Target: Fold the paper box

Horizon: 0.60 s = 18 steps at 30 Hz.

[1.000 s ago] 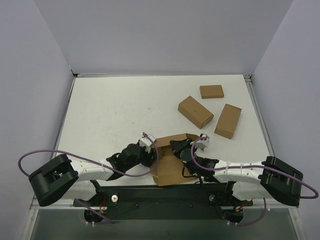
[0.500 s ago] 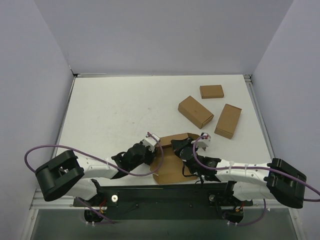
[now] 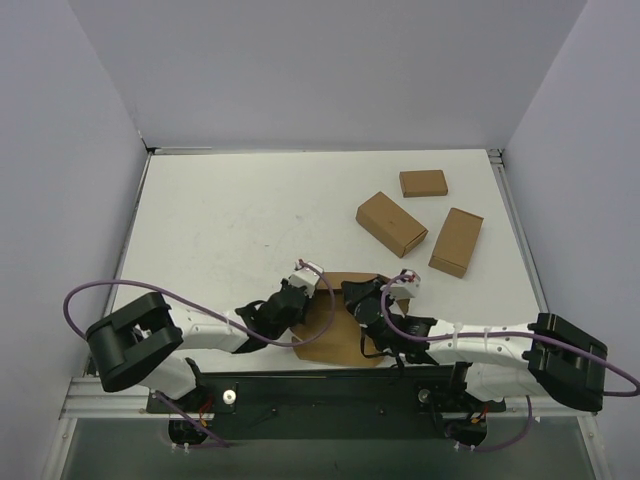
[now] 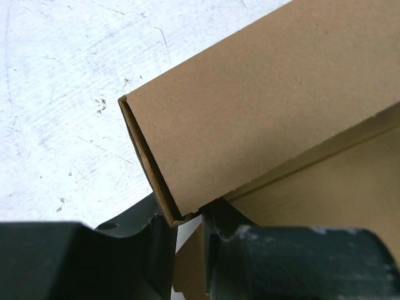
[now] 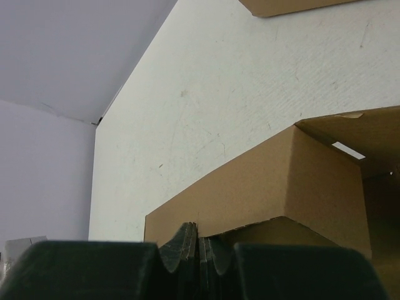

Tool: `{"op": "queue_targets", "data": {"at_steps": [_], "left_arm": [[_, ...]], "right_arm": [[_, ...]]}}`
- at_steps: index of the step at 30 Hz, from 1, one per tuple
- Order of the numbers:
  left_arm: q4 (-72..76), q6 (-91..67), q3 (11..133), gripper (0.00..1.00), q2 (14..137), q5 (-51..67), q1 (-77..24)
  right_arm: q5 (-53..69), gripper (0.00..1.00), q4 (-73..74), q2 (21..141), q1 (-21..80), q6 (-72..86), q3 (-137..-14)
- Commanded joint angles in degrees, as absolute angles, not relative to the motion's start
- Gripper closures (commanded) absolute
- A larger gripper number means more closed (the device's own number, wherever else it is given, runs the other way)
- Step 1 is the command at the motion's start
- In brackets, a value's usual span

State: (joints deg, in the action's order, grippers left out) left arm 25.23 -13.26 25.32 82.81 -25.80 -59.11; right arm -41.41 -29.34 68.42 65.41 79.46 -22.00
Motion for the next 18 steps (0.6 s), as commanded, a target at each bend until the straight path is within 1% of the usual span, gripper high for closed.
{"op": "queue_targets", "data": {"at_steps": [1, 8, 11, 13, 16, 18], "left_arm": [[25.4, -12.2, 28.4, 0.78, 86.6, -30.7, -61.4], [22.4, -14.4, 29.6, 0.81, 90.3, -35.6, -63.8], [22.1, -15.6, 29.2, 0.87, 90.5, -37.3, -63.9], [21.0, -16.5, 29.4, 0.95, 90.8, -39.6, -63.8], [19.0, -18.0, 30.3, 0.99, 91.2, -42.3, -63.8], [18.2, -18.6, 30.7, 1.0, 91.7, -43.3, -63.8]], "right_arm": [[-41.0, 1.0, -28.2, 70.0, 67.3, 80.9, -23.6], [-41.8, 1.0, -25.1, 69.7, 68.4, 83.2, -22.7], [-42.0, 1.0, -24.2, 69.3, 68.6, 83.7, -22.5], [-42.5, 1.0, -23.6, 69.3, 68.7, 84.1, -22.4], [-43.2, 1.0, -21.4, 68.6, 69.0, 84.9, -23.0], [-43.8, 1.0, -18.6, 67.8, 69.2, 85.6, -23.4]]}}
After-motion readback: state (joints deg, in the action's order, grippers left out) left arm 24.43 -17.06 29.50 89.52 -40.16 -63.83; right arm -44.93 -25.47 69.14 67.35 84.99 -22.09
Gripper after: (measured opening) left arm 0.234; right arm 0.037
